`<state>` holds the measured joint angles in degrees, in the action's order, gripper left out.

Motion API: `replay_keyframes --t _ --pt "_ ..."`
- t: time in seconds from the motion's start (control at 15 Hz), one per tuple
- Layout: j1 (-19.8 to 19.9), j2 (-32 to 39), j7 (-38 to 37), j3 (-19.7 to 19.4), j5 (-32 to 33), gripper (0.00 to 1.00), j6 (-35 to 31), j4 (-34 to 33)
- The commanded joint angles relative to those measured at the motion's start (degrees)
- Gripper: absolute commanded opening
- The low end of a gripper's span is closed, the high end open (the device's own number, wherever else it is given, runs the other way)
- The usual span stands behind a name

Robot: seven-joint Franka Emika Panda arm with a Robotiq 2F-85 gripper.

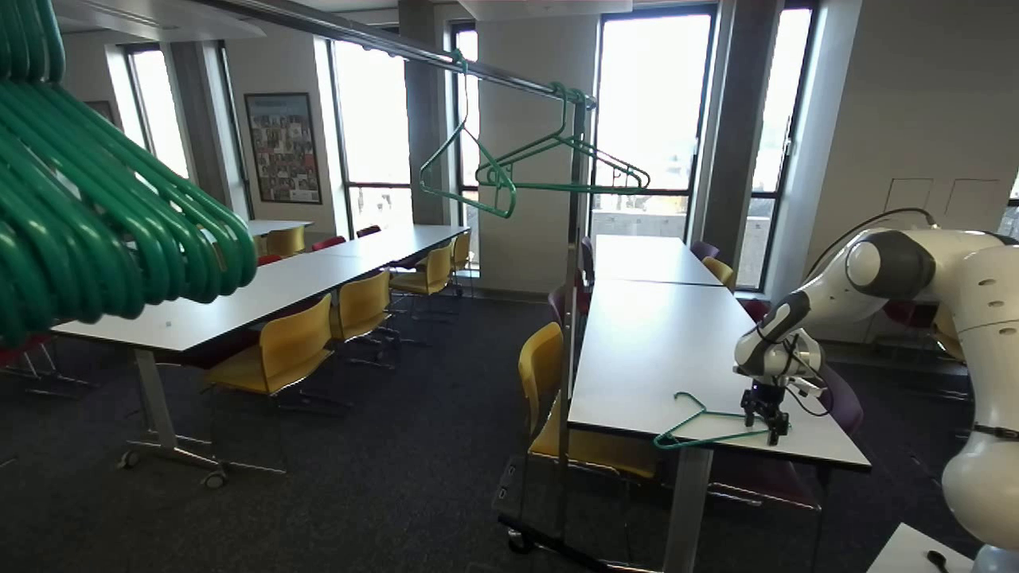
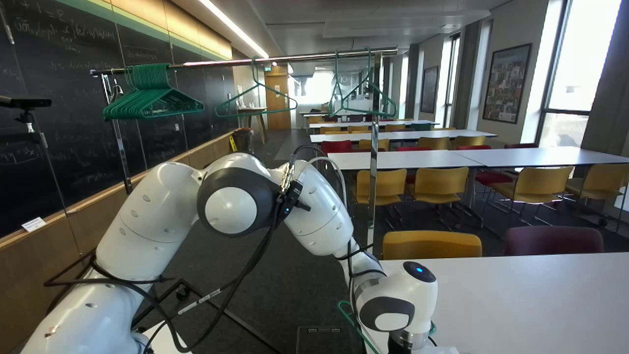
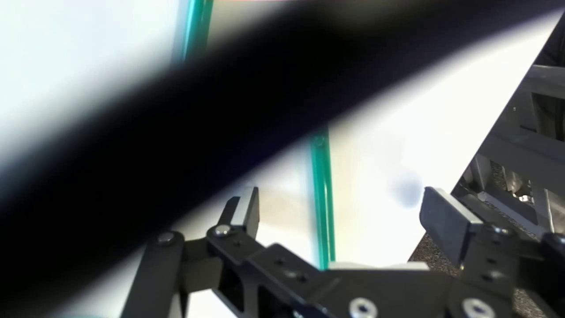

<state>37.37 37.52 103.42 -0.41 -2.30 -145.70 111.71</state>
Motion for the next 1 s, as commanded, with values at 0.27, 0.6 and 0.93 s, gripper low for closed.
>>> replay_keyframes --t 0.27,0.6,0.93 --pt "-2.84 0.85 -1.48 -4.11 1.97 0.53 1.94 -2.82" --pt "-5.13 0.62 -2.01 -7.01 3.53 0.14 1.42 -2.93" --pt "-6.29 0.42 -1.88 -8.13 3.96 0.02 1.24 -2.65"
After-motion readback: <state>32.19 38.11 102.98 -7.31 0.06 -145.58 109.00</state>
